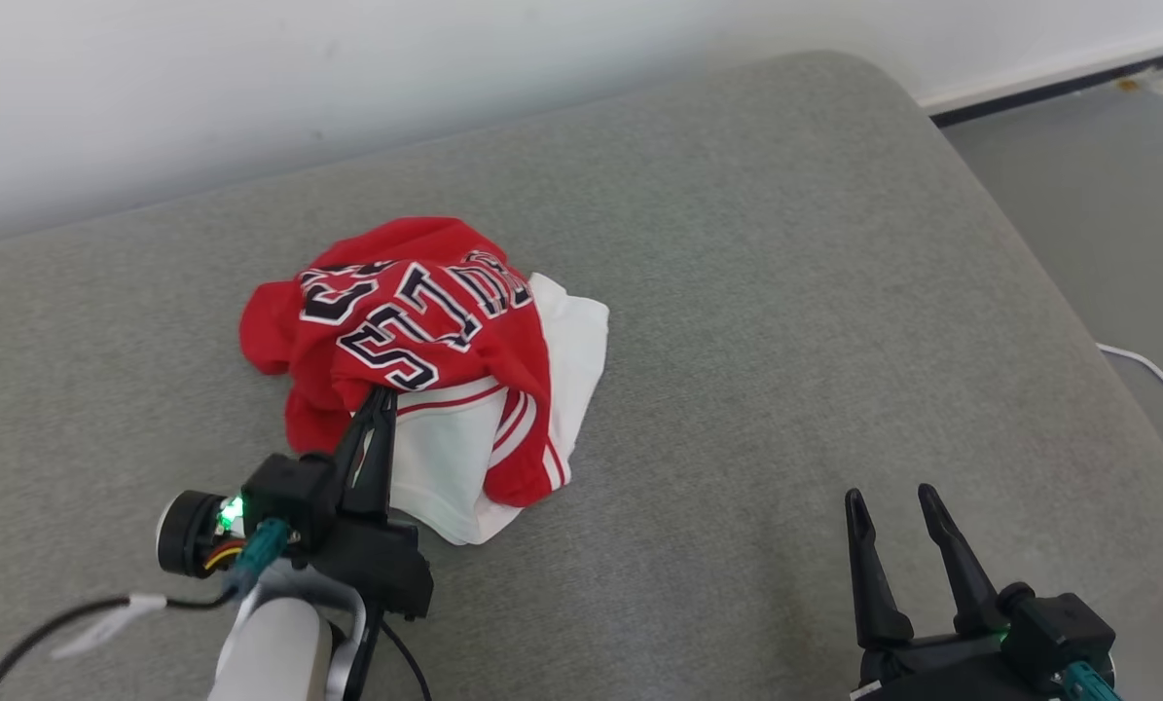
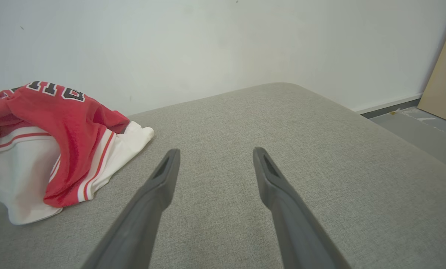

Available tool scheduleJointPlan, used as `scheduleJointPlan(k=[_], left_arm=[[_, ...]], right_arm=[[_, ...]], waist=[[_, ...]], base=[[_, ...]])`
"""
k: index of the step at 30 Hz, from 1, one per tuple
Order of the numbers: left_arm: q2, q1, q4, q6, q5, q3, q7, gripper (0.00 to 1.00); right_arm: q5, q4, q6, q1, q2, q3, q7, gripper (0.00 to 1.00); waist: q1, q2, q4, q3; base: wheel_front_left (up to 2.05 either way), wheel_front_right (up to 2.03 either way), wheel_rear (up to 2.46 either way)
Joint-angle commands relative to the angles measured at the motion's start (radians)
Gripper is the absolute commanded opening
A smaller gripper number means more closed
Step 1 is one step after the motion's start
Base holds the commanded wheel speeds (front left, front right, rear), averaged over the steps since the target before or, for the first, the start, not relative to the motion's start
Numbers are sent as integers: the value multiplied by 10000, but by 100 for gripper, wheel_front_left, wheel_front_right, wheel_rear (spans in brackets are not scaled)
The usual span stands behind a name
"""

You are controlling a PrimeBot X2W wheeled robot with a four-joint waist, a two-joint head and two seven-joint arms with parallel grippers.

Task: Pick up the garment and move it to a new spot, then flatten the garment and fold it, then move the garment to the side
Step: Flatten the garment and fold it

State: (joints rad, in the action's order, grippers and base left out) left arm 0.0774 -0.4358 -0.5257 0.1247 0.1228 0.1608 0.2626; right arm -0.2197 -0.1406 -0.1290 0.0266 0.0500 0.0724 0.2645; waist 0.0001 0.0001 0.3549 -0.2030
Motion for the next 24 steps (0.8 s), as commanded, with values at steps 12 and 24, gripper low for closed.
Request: scheduleJointPlan(k=[12,24], left_arm=[[352,2396,3189,46,133,-169,14,0],[536,3357,2658,-304,179,-1012,14,100]], right_arm=[[41,-70,-35,-593,10,-23,18,100],[38,-222,-35,-628,13,68,20,100]], waist=[[-1,-1,-2132,1082],[-1,-1,-2430,1083]], base=[[0,0,0],[0,0,0]])
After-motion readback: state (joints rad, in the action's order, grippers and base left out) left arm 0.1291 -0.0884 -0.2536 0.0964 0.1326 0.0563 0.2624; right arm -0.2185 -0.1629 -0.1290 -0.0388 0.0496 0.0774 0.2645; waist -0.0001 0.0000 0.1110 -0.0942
